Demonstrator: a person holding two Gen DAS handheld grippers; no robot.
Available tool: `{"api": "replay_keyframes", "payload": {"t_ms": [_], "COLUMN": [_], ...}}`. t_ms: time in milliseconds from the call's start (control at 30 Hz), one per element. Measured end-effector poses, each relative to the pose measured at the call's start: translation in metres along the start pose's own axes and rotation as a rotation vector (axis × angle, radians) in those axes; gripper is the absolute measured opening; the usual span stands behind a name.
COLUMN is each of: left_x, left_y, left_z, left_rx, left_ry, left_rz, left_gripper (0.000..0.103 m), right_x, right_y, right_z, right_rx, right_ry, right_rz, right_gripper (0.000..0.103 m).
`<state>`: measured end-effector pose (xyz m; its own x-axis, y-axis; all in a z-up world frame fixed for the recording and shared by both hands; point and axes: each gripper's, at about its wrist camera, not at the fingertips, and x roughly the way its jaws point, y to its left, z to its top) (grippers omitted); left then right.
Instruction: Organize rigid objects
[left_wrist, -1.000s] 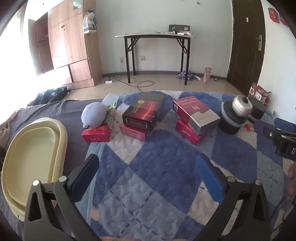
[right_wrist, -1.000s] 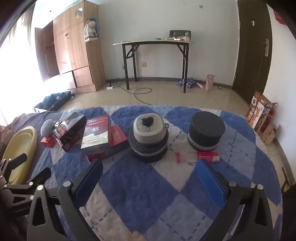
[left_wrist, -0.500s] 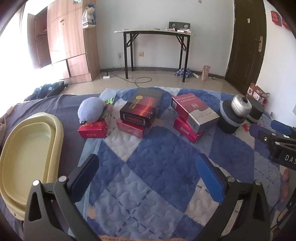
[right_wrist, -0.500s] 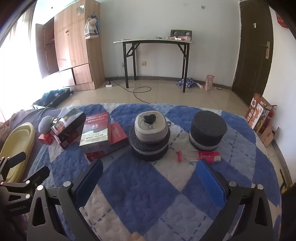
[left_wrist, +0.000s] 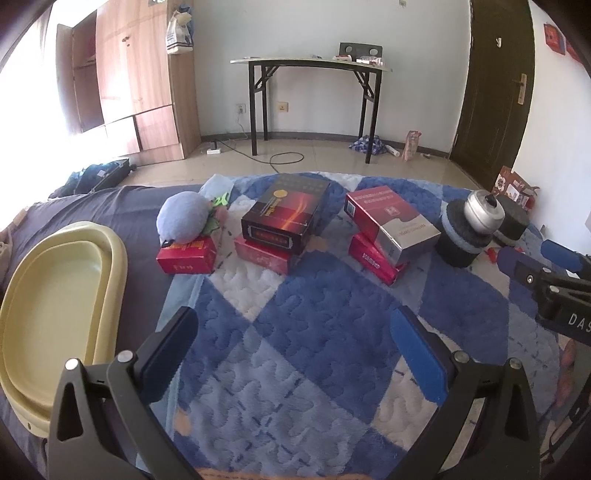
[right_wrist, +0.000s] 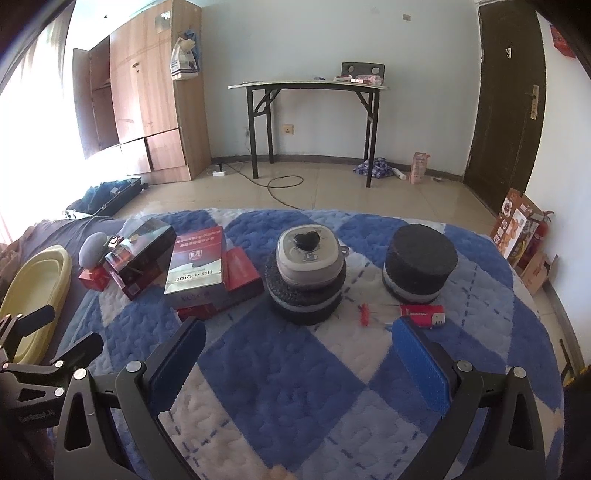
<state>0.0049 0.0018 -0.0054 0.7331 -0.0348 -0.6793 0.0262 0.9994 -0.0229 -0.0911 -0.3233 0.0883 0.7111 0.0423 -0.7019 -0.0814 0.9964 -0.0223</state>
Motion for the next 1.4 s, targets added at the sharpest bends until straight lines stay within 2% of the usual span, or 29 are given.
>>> {"api": "replay_keyframes", "payload": {"t_ms": [1400], "left_x": [0.001], "left_y": [-0.001], "left_z": [0.0], "left_rx": [-0.005], "left_ry": [0.026], "left_rz": [0.009], "left_gripper": [0.103], "right_x": [0.011], "right_y": [0.006], "right_z": [-0.003], "right_rx": [-0.008], "right_ry": [0.045], "right_rz": [-0.008], "right_gripper": [0.103]}}
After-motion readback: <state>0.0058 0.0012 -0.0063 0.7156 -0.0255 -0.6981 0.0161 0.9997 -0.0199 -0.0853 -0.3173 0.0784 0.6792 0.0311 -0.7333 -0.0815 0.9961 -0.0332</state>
